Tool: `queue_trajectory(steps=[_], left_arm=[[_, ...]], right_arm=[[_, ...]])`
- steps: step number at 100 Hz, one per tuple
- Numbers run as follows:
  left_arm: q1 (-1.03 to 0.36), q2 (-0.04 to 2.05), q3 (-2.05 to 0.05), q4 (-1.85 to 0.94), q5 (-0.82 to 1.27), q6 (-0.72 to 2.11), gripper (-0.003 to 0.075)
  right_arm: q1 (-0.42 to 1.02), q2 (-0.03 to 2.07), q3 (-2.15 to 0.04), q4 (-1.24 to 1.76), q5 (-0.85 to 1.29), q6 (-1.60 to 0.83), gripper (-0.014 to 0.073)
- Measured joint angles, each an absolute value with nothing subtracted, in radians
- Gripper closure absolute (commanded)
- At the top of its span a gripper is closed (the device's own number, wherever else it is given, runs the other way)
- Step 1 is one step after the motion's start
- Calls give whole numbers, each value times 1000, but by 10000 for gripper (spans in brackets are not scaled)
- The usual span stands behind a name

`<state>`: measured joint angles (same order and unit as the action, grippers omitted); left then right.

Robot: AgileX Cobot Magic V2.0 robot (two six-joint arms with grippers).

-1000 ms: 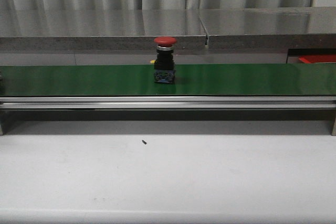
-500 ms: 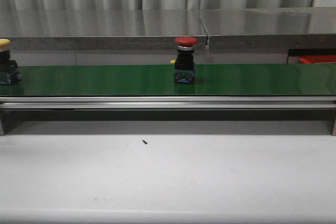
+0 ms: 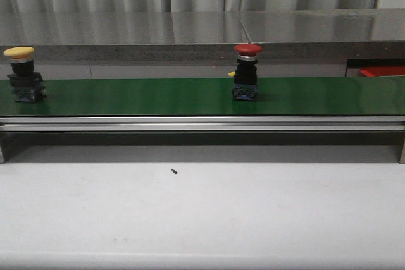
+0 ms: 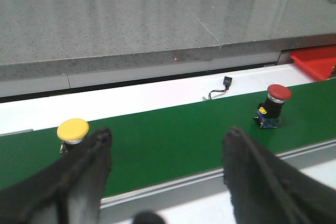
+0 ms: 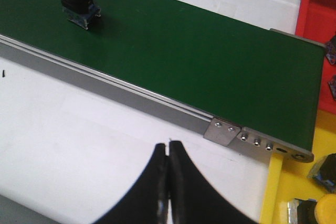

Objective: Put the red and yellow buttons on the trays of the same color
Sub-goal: 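Move the right gripper down onto the red button at the belt's far end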

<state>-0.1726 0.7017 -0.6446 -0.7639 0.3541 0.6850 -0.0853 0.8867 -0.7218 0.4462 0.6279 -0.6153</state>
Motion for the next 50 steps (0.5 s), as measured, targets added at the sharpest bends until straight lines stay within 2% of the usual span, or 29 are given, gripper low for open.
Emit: queue_trajectory(steps=[25, 45, 50], left_arm=[[-173, 427, -446, -764, 348, 687, 742], [-173, 341, -345, -764, 314, 687, 739], [-173, 340, -337, -764, 308, 687, 739]], right_arm=[[-85, 887, -722, 446, 628, -615, 661], [-85, 887, -722, 487, 623, -615, 656], [-85, 887, -722, 499, 623, -615, 622]])
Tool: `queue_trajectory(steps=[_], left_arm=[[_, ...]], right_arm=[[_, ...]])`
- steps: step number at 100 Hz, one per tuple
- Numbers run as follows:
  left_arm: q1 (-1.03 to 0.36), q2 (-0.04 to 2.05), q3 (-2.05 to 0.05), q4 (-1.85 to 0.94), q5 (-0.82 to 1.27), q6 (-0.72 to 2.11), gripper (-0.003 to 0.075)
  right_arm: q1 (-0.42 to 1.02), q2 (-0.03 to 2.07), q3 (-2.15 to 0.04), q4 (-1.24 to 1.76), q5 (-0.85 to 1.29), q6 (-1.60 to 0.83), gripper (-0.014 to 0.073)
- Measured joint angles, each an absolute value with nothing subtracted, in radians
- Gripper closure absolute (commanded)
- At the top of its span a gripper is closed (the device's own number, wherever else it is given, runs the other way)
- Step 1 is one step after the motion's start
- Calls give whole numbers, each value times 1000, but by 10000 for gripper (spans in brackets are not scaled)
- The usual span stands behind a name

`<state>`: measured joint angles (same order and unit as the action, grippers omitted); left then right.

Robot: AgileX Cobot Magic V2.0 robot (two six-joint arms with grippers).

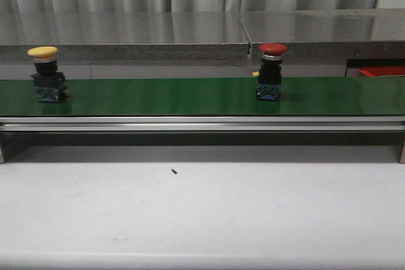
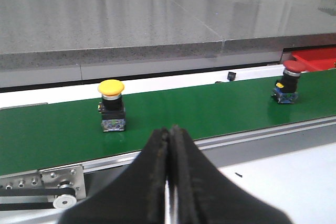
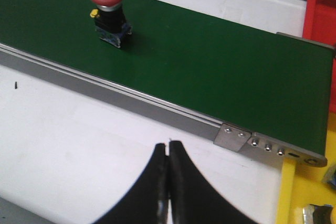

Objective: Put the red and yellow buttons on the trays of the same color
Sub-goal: 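Move the right gripper down onto the red button at the belt's far end, then lift the red button and lower it into the red tray, open right gripper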

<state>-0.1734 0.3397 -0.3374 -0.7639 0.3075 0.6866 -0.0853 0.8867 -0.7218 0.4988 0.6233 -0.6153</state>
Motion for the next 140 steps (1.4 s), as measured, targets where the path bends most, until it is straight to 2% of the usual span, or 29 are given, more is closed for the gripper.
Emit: queue_trajectory(steps=[4, 9, 16, 18, 21, 25, 35, 48, 95, 132, 140], left_arm=[[-173, 340, -333, -765, 303, 687, 739], [-173, 340, -331, -765, 299, 687, 739], [-173, 340, -331, -768, 297, 687, 739], [-173, 340, -331, -768, 297, 687, 739], [-173, 340, -331, -768, 297, 689, 739], [-173, 340, -331, -769, 297, 689, 739], [-173, 340, -331, -770, 297, 689, 739], [-173, 340, -331, -770, 297, 689, 739], [-173, 340, -331, -771, 295, 689, 739], [-173, 340, -331, -771, 294, 690, 739], [-173, 340, -331, -771, 294, 690, 739]], right_arm=[[-85, 887, -722, 508, 623, -615, 575], [-85, 887, -722, 513, 632, -615, 472], [-85, 887, -722, 514, 645, -615, 249], [-85, 887, -722, 517, 649, -615, 141], [-85, 887, -722, 519, 654, -615, 39], [-85, 887, -722, 520, 658, -615, -71], [-85, 887, -722, 527, 660, -615, -30], [-85, 937, -760, 529, 660, -615, -29], [-30, 1450, -1090, 531, 687, -615, -29], [-1, 1671, -1231, 509, 636, -615, -26], [-1, 1705, -1251, 505, 613, -615, 27]])
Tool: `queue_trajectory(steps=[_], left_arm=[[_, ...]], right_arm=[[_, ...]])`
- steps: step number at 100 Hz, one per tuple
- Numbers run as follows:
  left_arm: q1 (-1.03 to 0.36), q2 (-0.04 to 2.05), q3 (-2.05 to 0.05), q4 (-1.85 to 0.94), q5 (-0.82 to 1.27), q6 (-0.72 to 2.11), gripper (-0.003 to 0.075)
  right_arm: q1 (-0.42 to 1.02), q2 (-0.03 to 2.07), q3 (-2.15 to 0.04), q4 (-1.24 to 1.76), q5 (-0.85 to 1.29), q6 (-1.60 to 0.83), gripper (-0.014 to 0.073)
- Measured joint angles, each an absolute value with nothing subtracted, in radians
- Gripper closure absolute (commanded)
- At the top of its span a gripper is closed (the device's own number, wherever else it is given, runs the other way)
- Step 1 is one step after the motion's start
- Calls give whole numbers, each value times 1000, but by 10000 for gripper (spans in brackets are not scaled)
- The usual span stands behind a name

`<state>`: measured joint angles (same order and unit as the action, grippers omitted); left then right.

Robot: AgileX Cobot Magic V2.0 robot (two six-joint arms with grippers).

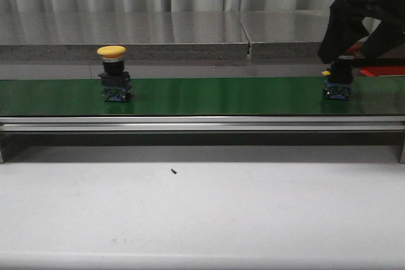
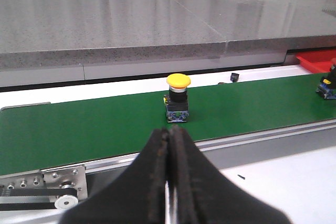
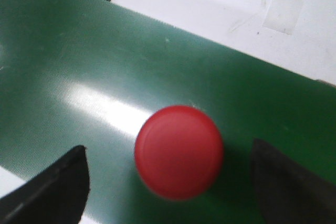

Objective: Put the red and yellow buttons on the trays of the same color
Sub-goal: 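Lift the red button and lower it into the red tray, open right gripper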

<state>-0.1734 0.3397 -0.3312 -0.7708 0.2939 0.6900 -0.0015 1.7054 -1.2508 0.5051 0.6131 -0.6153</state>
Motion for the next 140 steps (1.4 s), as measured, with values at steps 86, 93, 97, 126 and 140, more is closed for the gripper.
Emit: queue_trajectory(steps=[86, 93, 97, 126, 140], left_arm=[[-173, 340, -331, -771, 293, 691, 739], [-173, 340, -331, -771, 293, 692, 739], [-173, 340, -331, -771, 293, 692, 739], [-173, 340, -331, -771, 293, 692, 739], [-173, 340, -331, -771, 292, 692, 739]], right_arm=[[-358, 1786, -1672, 482, 799, -510, 463], [-404, 1824, -1720, 478, 799, -506, 463], [-423, 1848, -1750, 477, 801, -504, 463], [-498, 2123, -2032, 475, 815, -460, 463], [-502, 2240, -2145, 475, 819, -451, 463]])
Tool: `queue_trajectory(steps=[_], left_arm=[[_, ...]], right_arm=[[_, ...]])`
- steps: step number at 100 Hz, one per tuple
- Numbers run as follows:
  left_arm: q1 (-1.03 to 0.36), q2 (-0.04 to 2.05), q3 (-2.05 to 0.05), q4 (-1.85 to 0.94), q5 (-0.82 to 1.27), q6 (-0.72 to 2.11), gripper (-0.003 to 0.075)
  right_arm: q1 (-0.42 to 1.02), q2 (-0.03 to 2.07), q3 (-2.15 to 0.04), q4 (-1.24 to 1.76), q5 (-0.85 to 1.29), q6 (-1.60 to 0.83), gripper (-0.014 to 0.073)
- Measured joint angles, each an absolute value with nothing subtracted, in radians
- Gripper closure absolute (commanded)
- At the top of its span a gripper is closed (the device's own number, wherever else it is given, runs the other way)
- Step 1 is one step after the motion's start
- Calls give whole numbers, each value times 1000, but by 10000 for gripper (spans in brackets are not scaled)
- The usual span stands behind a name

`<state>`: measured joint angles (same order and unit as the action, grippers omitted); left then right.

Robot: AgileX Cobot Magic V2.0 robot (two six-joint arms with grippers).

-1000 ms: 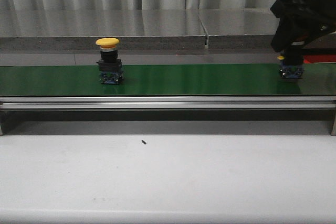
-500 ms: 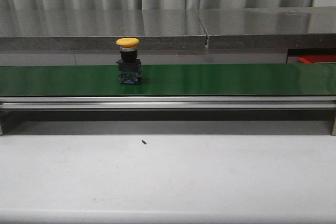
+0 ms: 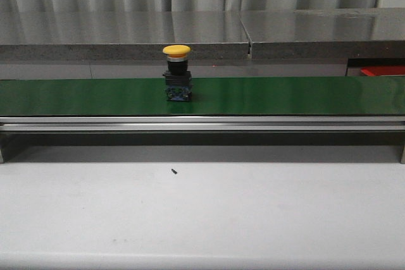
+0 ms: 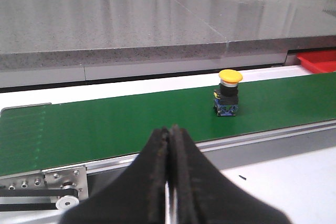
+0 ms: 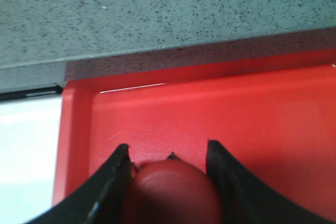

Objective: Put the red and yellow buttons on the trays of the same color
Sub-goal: 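Lift the red button and lower it into the red tray, open right gripper, then move the right gripper toward the yellow button riding the belt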

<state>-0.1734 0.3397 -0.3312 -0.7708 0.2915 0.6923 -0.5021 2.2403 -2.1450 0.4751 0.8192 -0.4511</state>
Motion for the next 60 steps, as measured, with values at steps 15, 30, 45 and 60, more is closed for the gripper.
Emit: queue_trajectory(steps=[15, 30, 45, 60], left_arm=[[-173, 340, -331, -771, 292, 692, 739], [-173, 340, -331, -771, 292, 692, 739], [-173, 340, -331, -771, 292, 692, 739], [-173, 340, -331, -771, 292, 692, 739]], right_arm=[[-502, 2316, -2195, 475, 806, -450, 463], [-502, 2366, -2207, 475, 796, -449, 463], [-502, 2399, -2209, 475, 787, -449, 463], [-502, 2423, -2209, 479, 780, -449, 463]])
